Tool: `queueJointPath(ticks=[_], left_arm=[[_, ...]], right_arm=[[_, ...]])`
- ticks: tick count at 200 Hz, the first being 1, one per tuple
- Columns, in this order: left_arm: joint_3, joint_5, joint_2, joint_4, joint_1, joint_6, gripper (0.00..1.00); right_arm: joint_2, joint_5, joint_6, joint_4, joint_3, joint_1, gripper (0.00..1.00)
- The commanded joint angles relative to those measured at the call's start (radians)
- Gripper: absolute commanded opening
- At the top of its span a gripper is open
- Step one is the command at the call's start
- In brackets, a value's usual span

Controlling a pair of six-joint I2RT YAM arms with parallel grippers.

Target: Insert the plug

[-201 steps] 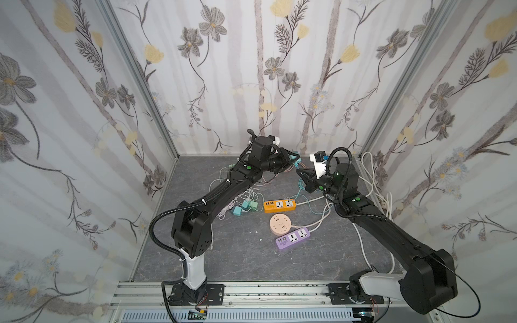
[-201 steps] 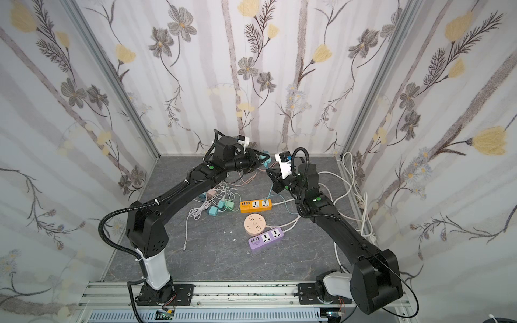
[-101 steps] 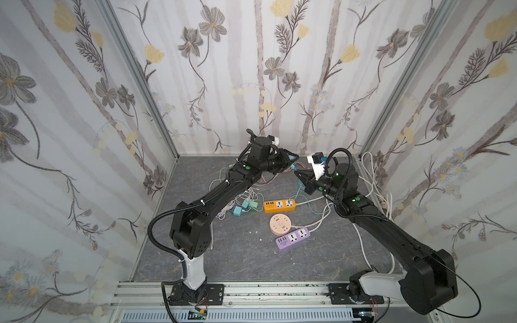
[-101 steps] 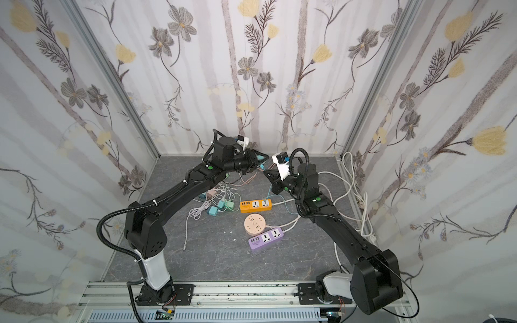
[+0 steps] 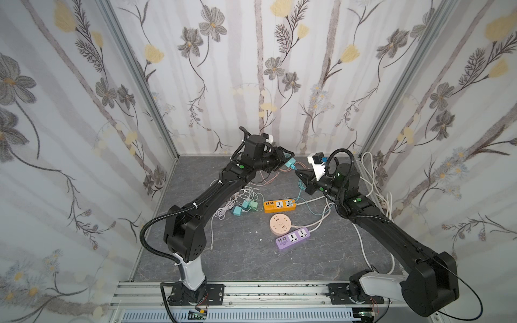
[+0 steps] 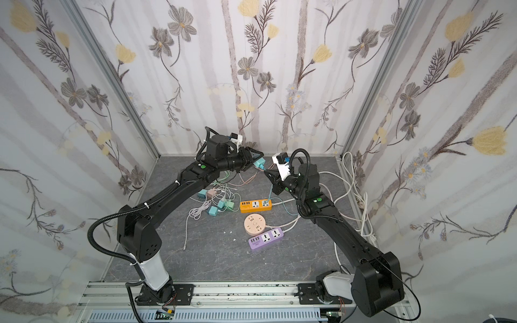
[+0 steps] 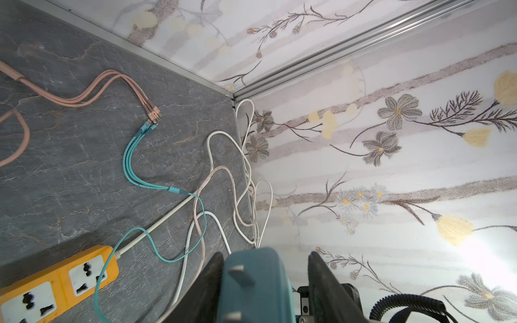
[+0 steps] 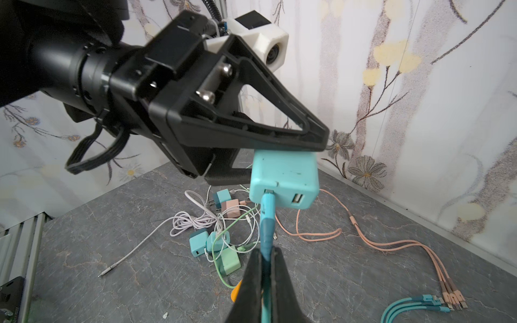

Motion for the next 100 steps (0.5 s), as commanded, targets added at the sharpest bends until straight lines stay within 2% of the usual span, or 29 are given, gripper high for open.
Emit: queueJointPath(ticks=[1,54,75,100], left_arm=[[-0.011,-0.003,-0.013,0.008,0.0,0.005,0.48],[-0.014,-0.006,-0.003,0.008,0.001,-0.003,0.36],[-0.008,-0.009,-0.001,0.002,0.005,0.001,0.36],[-0.008,-0.025,-0.009,-0.017,0.009,0.013,0.42]], right_arm=[[0.01,0.004,-0.018,0.016,0.0,-0.001,0.0],[0.021,-0.031,-0.022,0.029,-0.008,0.0,0.0],[0.015,-0.034,-0.03,0.029,-0.021,0.0,0.0],[0.005,-0.039,-0.035,0.028,-0.032,0.001,0.0]])
